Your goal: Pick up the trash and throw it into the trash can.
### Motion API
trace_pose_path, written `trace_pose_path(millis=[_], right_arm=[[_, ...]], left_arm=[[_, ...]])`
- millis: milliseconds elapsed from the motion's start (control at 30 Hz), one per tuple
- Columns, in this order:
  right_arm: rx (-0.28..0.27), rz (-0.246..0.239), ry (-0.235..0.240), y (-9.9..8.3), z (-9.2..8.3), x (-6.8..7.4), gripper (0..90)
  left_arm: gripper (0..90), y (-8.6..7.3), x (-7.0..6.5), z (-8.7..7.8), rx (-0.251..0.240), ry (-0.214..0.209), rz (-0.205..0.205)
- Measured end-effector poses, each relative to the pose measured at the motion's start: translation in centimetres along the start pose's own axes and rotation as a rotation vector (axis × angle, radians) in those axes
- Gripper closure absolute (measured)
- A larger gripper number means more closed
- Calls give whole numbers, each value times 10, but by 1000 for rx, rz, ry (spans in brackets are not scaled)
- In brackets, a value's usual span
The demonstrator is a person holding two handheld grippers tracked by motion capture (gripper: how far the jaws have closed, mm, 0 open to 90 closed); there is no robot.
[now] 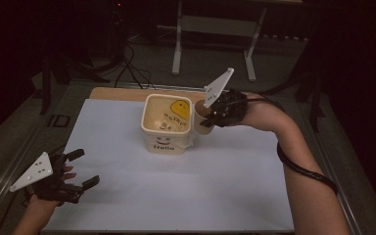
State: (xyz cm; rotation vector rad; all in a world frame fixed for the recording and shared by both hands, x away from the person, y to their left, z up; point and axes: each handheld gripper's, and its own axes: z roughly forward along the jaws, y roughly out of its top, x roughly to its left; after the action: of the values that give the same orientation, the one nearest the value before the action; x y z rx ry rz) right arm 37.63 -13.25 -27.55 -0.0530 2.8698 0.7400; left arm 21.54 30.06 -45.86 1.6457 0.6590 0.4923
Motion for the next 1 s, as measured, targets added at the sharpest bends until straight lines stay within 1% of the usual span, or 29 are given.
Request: trace_pose_path(millis=[200,233,267,300,433,600,867,900,1000], right_arm=[[-24,4,1,4,2,-7,864],[-43,-10,2,7,2,-8,864],[-43,-10,2,7,2,-8,864],[-42,-30,-18,10,3,-9,864],[-45,-30,-17,13,5,-11,864],[-58,-20,-8,17,10,-18,864],[-76,-10,-23,24,17,-28,863],[-80,-4,-20,28,19,-31,863],[-83,-9,-19,33,22,-34,863]], left_arm=[[9,0,0,0,1,-2,2],[9,0,0,0,2,-2,3],[9,0,0,0,2,-3,3],[9,0,0,0,2,-2,4],[9,-1,0,0,6,-3,3],[9,-1,0,0,6,-4,4],[9,-1,-1,0,7,-6,4],[9,-1,-1,0,7,-7,5],[9,-2,-1,-1,5,-5,4]])
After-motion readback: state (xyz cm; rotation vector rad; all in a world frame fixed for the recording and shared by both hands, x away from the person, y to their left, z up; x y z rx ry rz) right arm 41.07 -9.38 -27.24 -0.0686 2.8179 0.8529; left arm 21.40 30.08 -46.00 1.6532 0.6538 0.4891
